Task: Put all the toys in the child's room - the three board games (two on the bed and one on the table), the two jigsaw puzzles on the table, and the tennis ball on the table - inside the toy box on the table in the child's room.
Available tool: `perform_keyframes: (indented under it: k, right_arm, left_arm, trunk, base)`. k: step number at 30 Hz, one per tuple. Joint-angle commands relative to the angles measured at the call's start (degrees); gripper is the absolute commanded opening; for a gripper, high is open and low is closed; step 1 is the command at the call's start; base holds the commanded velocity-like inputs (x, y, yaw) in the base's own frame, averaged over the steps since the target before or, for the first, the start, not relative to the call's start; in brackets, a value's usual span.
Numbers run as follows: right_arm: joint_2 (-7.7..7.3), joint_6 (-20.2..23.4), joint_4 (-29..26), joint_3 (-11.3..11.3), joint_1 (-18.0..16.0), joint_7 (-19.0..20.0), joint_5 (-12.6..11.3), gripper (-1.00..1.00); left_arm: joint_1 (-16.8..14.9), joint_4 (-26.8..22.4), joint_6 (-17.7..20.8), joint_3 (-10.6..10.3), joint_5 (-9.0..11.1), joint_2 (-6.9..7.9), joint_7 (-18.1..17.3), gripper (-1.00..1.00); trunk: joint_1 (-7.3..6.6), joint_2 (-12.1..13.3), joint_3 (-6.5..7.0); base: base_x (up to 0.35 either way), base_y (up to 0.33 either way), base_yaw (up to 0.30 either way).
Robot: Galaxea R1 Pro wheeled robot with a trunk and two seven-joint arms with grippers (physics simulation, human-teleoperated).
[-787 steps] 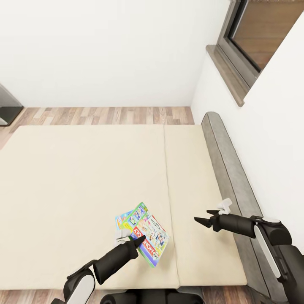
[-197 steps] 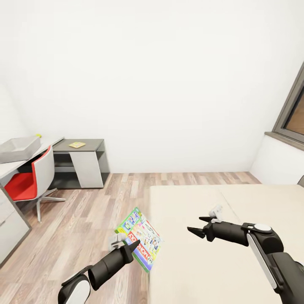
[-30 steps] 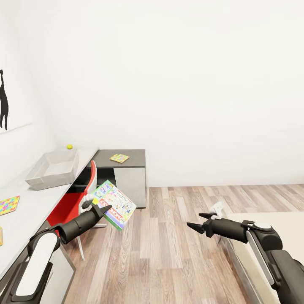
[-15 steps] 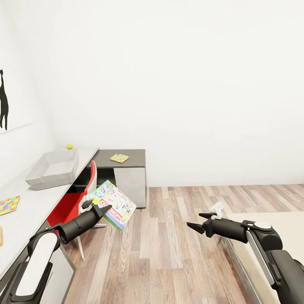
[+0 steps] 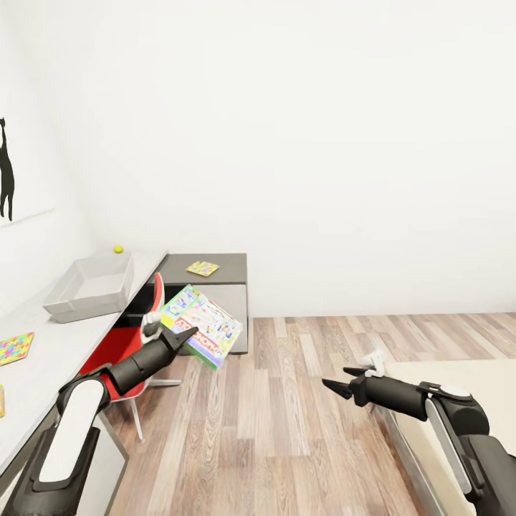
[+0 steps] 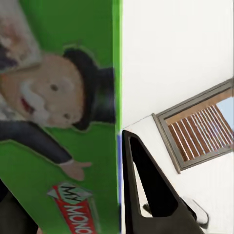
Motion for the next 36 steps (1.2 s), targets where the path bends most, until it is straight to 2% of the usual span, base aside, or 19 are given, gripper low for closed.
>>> perform_keyframes:
  k: [1,4,5,11,20,25,27,28,32,33,36]
  right_arm:
    - [0.01,0.84,-0.02,-0.36,-0.02,-0.08,-0.50,1.00]
    - [0.23,1.79,-0.01,-1.33,0.02,-0.18,-0.28,1.00]
    - [0.28,3.28,-0.02,-13.43,0.03,-0.18,-0.26,1.00]
    - [0.28,4.22,0.00,-14.29,-0.01,0.02,-0.51,1.00]
    - [0.41,4.68,-0.04,-15.36,-0.04,0.06,-0.67,1.00]
    - [0.52,4.70,-0.05,-17.43,0.01,0.12,-0.65,1.00]
    - [0.57,4.73,-0.19,-18.48,0.02,0.17,-0.64,1.00]
    - [0.57,4.73,-0.19,-18.48,0.02,0.17,-0.64,1.00]
    - [0.56,4.78,-0.55,-19.15,0.08,0.22,-0.64,1.00]
    - [0.56,4.78,-0.55,-19.15,0.08,0.22,-0.64,1.00]
    - [0.57,4.76,-0.69,-19.37,0.10,0.23,-0.64,1.00]
  left_arm:
    - [-0.39,-0.01,0.32,0.17,0.01,-0.26,-0.68,-1.00]
    - [-1.36,-0.02,0.43,0.35,1.28,-0.70,-1.67,-1.00]
    - [-2.21,-0.03,0.45,0.42,1.72,-0.78,-5.62,-1.00]
    - [-2.54,-0.04,0.52,0.75,3.28,-0.82,-3.73,-1.00]
    - [-2.88,-0.03,0.54,3.47,3.93,-1.26,-0.94,-1.00]
    - [-3.04,-0.04,0.59,5.14,4.54,-1.37,-0.05,-1.00]
    - [-2.98,-0.04,0.58,6.25,6.57,-1.41,0.95,-1.00]
    - [-2.98,-0.04,0.58,6.25,6.57,-1.41,0.95,-1.00]
    - [-2.72,-0.04,0.56,7.38,9.91,-1.41,3.90,-1.00]
    - [-2.72,-0.04,0.56,7.38,9.91,-1.41,3.90,-1.00]
    - [-2.61,-0.04,0.56,8.30,11.54,-1.41,6.50,-1.00]
  trunk:
    - [0.04,-0.13,-0.13]
    - [0.04,-0.13,-0.13]
    - [0.04,-0.13,-0.13]
    - [0.04,-0.13,-0.13]
    - [0.04,-0.13,-0.13]
    - [0.04,-0.13,-0.13]
    - [0.04,-0.13,-0.13]
    - [0.04,-0.13,-0.13]
    - [0.04,-0.13,-0.13]
    - [0.04,-0.13,-0.13]
    - [0.04,-0.13,-0.13]
  base:
    - [0.000,0.000,0.000]
    - [0.000,0.000,0.000]
    - [0.000,0.000,0.000]
    - [0.000,0.000,0.000]
    - [0.000,0.000,0.000]
    - [0.000,0.000,0.000]
    - [0.000,0.000,0.000]
    - [0.000,0.000,0.000]
    - [0.000,0.000,0.000]
    - [0.000,0.000,0.000]
    - [0.000,0.000,0.000]
